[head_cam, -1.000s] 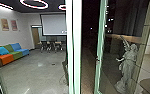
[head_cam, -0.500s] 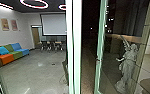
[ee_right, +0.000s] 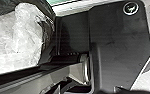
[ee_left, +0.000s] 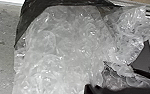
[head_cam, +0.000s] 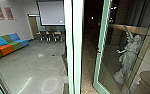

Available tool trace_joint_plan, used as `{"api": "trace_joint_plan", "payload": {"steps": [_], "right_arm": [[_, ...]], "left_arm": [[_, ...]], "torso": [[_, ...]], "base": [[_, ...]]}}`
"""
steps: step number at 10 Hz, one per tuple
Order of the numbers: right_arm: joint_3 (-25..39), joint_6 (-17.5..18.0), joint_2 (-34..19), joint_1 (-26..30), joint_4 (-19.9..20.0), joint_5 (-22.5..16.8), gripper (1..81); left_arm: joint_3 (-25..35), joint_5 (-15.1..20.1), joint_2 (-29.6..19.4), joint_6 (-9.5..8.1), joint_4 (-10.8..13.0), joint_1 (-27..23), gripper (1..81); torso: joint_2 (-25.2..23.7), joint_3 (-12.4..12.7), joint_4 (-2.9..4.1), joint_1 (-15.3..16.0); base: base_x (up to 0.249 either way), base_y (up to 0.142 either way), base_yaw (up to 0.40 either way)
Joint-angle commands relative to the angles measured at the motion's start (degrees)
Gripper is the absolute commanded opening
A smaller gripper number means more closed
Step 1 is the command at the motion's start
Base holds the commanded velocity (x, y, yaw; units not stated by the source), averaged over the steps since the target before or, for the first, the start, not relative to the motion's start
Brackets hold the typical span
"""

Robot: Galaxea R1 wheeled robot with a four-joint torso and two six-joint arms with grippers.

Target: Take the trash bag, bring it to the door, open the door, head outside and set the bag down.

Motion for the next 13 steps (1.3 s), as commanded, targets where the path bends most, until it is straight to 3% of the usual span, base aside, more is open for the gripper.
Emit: {"api": "trace_joint_plan", "payload": {"steps": [1,4,7,13], "right_arm": [[0.46,-0.26,0.44,2.85,0.25,-3.12,81.1],[0.46,-0.35,0.53,2.77,0.25,-3.12,81.1],[0.46,-0.35,0.62,2.77,0.25,-3.12,81.1],[0.37,-0.35,0.71,2.77,0.25,-3.12,81.1]], "left_arm": [[-0.16,3.16,0.03,0.15,0.68,-2.95,1.0],[-0.16,3.08,0.11,0.23,0.68,-2.95,1.0],[-0.16,2.99,0.12,0.24,0.85,-2.95,1.0],[-0.16,2.99,0.21,0.23,1.21,-2.95,1.0]], "torso": [[0.00,0.15,0.00,0.03],[0.04,-1.90,0.00,0.08],[0.04,-1.84,0.00,0.10],[0.04,-1.86,0.00,0.08]], "base": [[0.000,0.000,0.000],[0.000,0.000,0.000],[0.000,0.000,0.000],[0.000,-0.072,0.000]]}}
